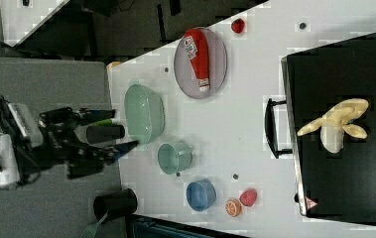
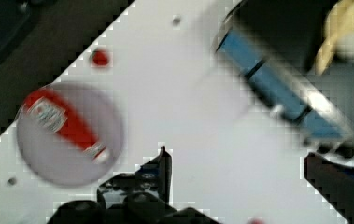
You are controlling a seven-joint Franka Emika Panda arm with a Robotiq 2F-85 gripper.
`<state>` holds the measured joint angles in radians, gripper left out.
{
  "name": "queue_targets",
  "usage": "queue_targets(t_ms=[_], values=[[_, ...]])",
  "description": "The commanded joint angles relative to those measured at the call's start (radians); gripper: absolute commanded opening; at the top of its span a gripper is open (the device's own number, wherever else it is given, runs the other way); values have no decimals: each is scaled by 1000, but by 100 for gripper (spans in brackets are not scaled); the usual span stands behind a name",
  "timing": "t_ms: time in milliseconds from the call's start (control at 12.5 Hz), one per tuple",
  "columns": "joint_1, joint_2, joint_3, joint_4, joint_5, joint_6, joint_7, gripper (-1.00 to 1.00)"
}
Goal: Pick banana from table and place on oven.
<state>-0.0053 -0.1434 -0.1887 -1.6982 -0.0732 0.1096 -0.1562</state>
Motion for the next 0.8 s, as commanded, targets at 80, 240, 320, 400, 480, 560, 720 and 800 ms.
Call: queue_targets(t_ms=[80,240,320,400,480,560,720,800], values=[[36,71,110,-69,-1,-10,379,100],[36,45,127,-93,9,-12,378,100],[36,25,127,-107,9,-11,378,100],[37,8,129,-123,15,-12,378,100],[37,-8,131,-140,25,-12,378,100],[37,-22,131,-154,31,-12,378,100],[36,-37,127,-175,31,-12,378,100],[36,-38,128,-181,31,-11,378,100]])
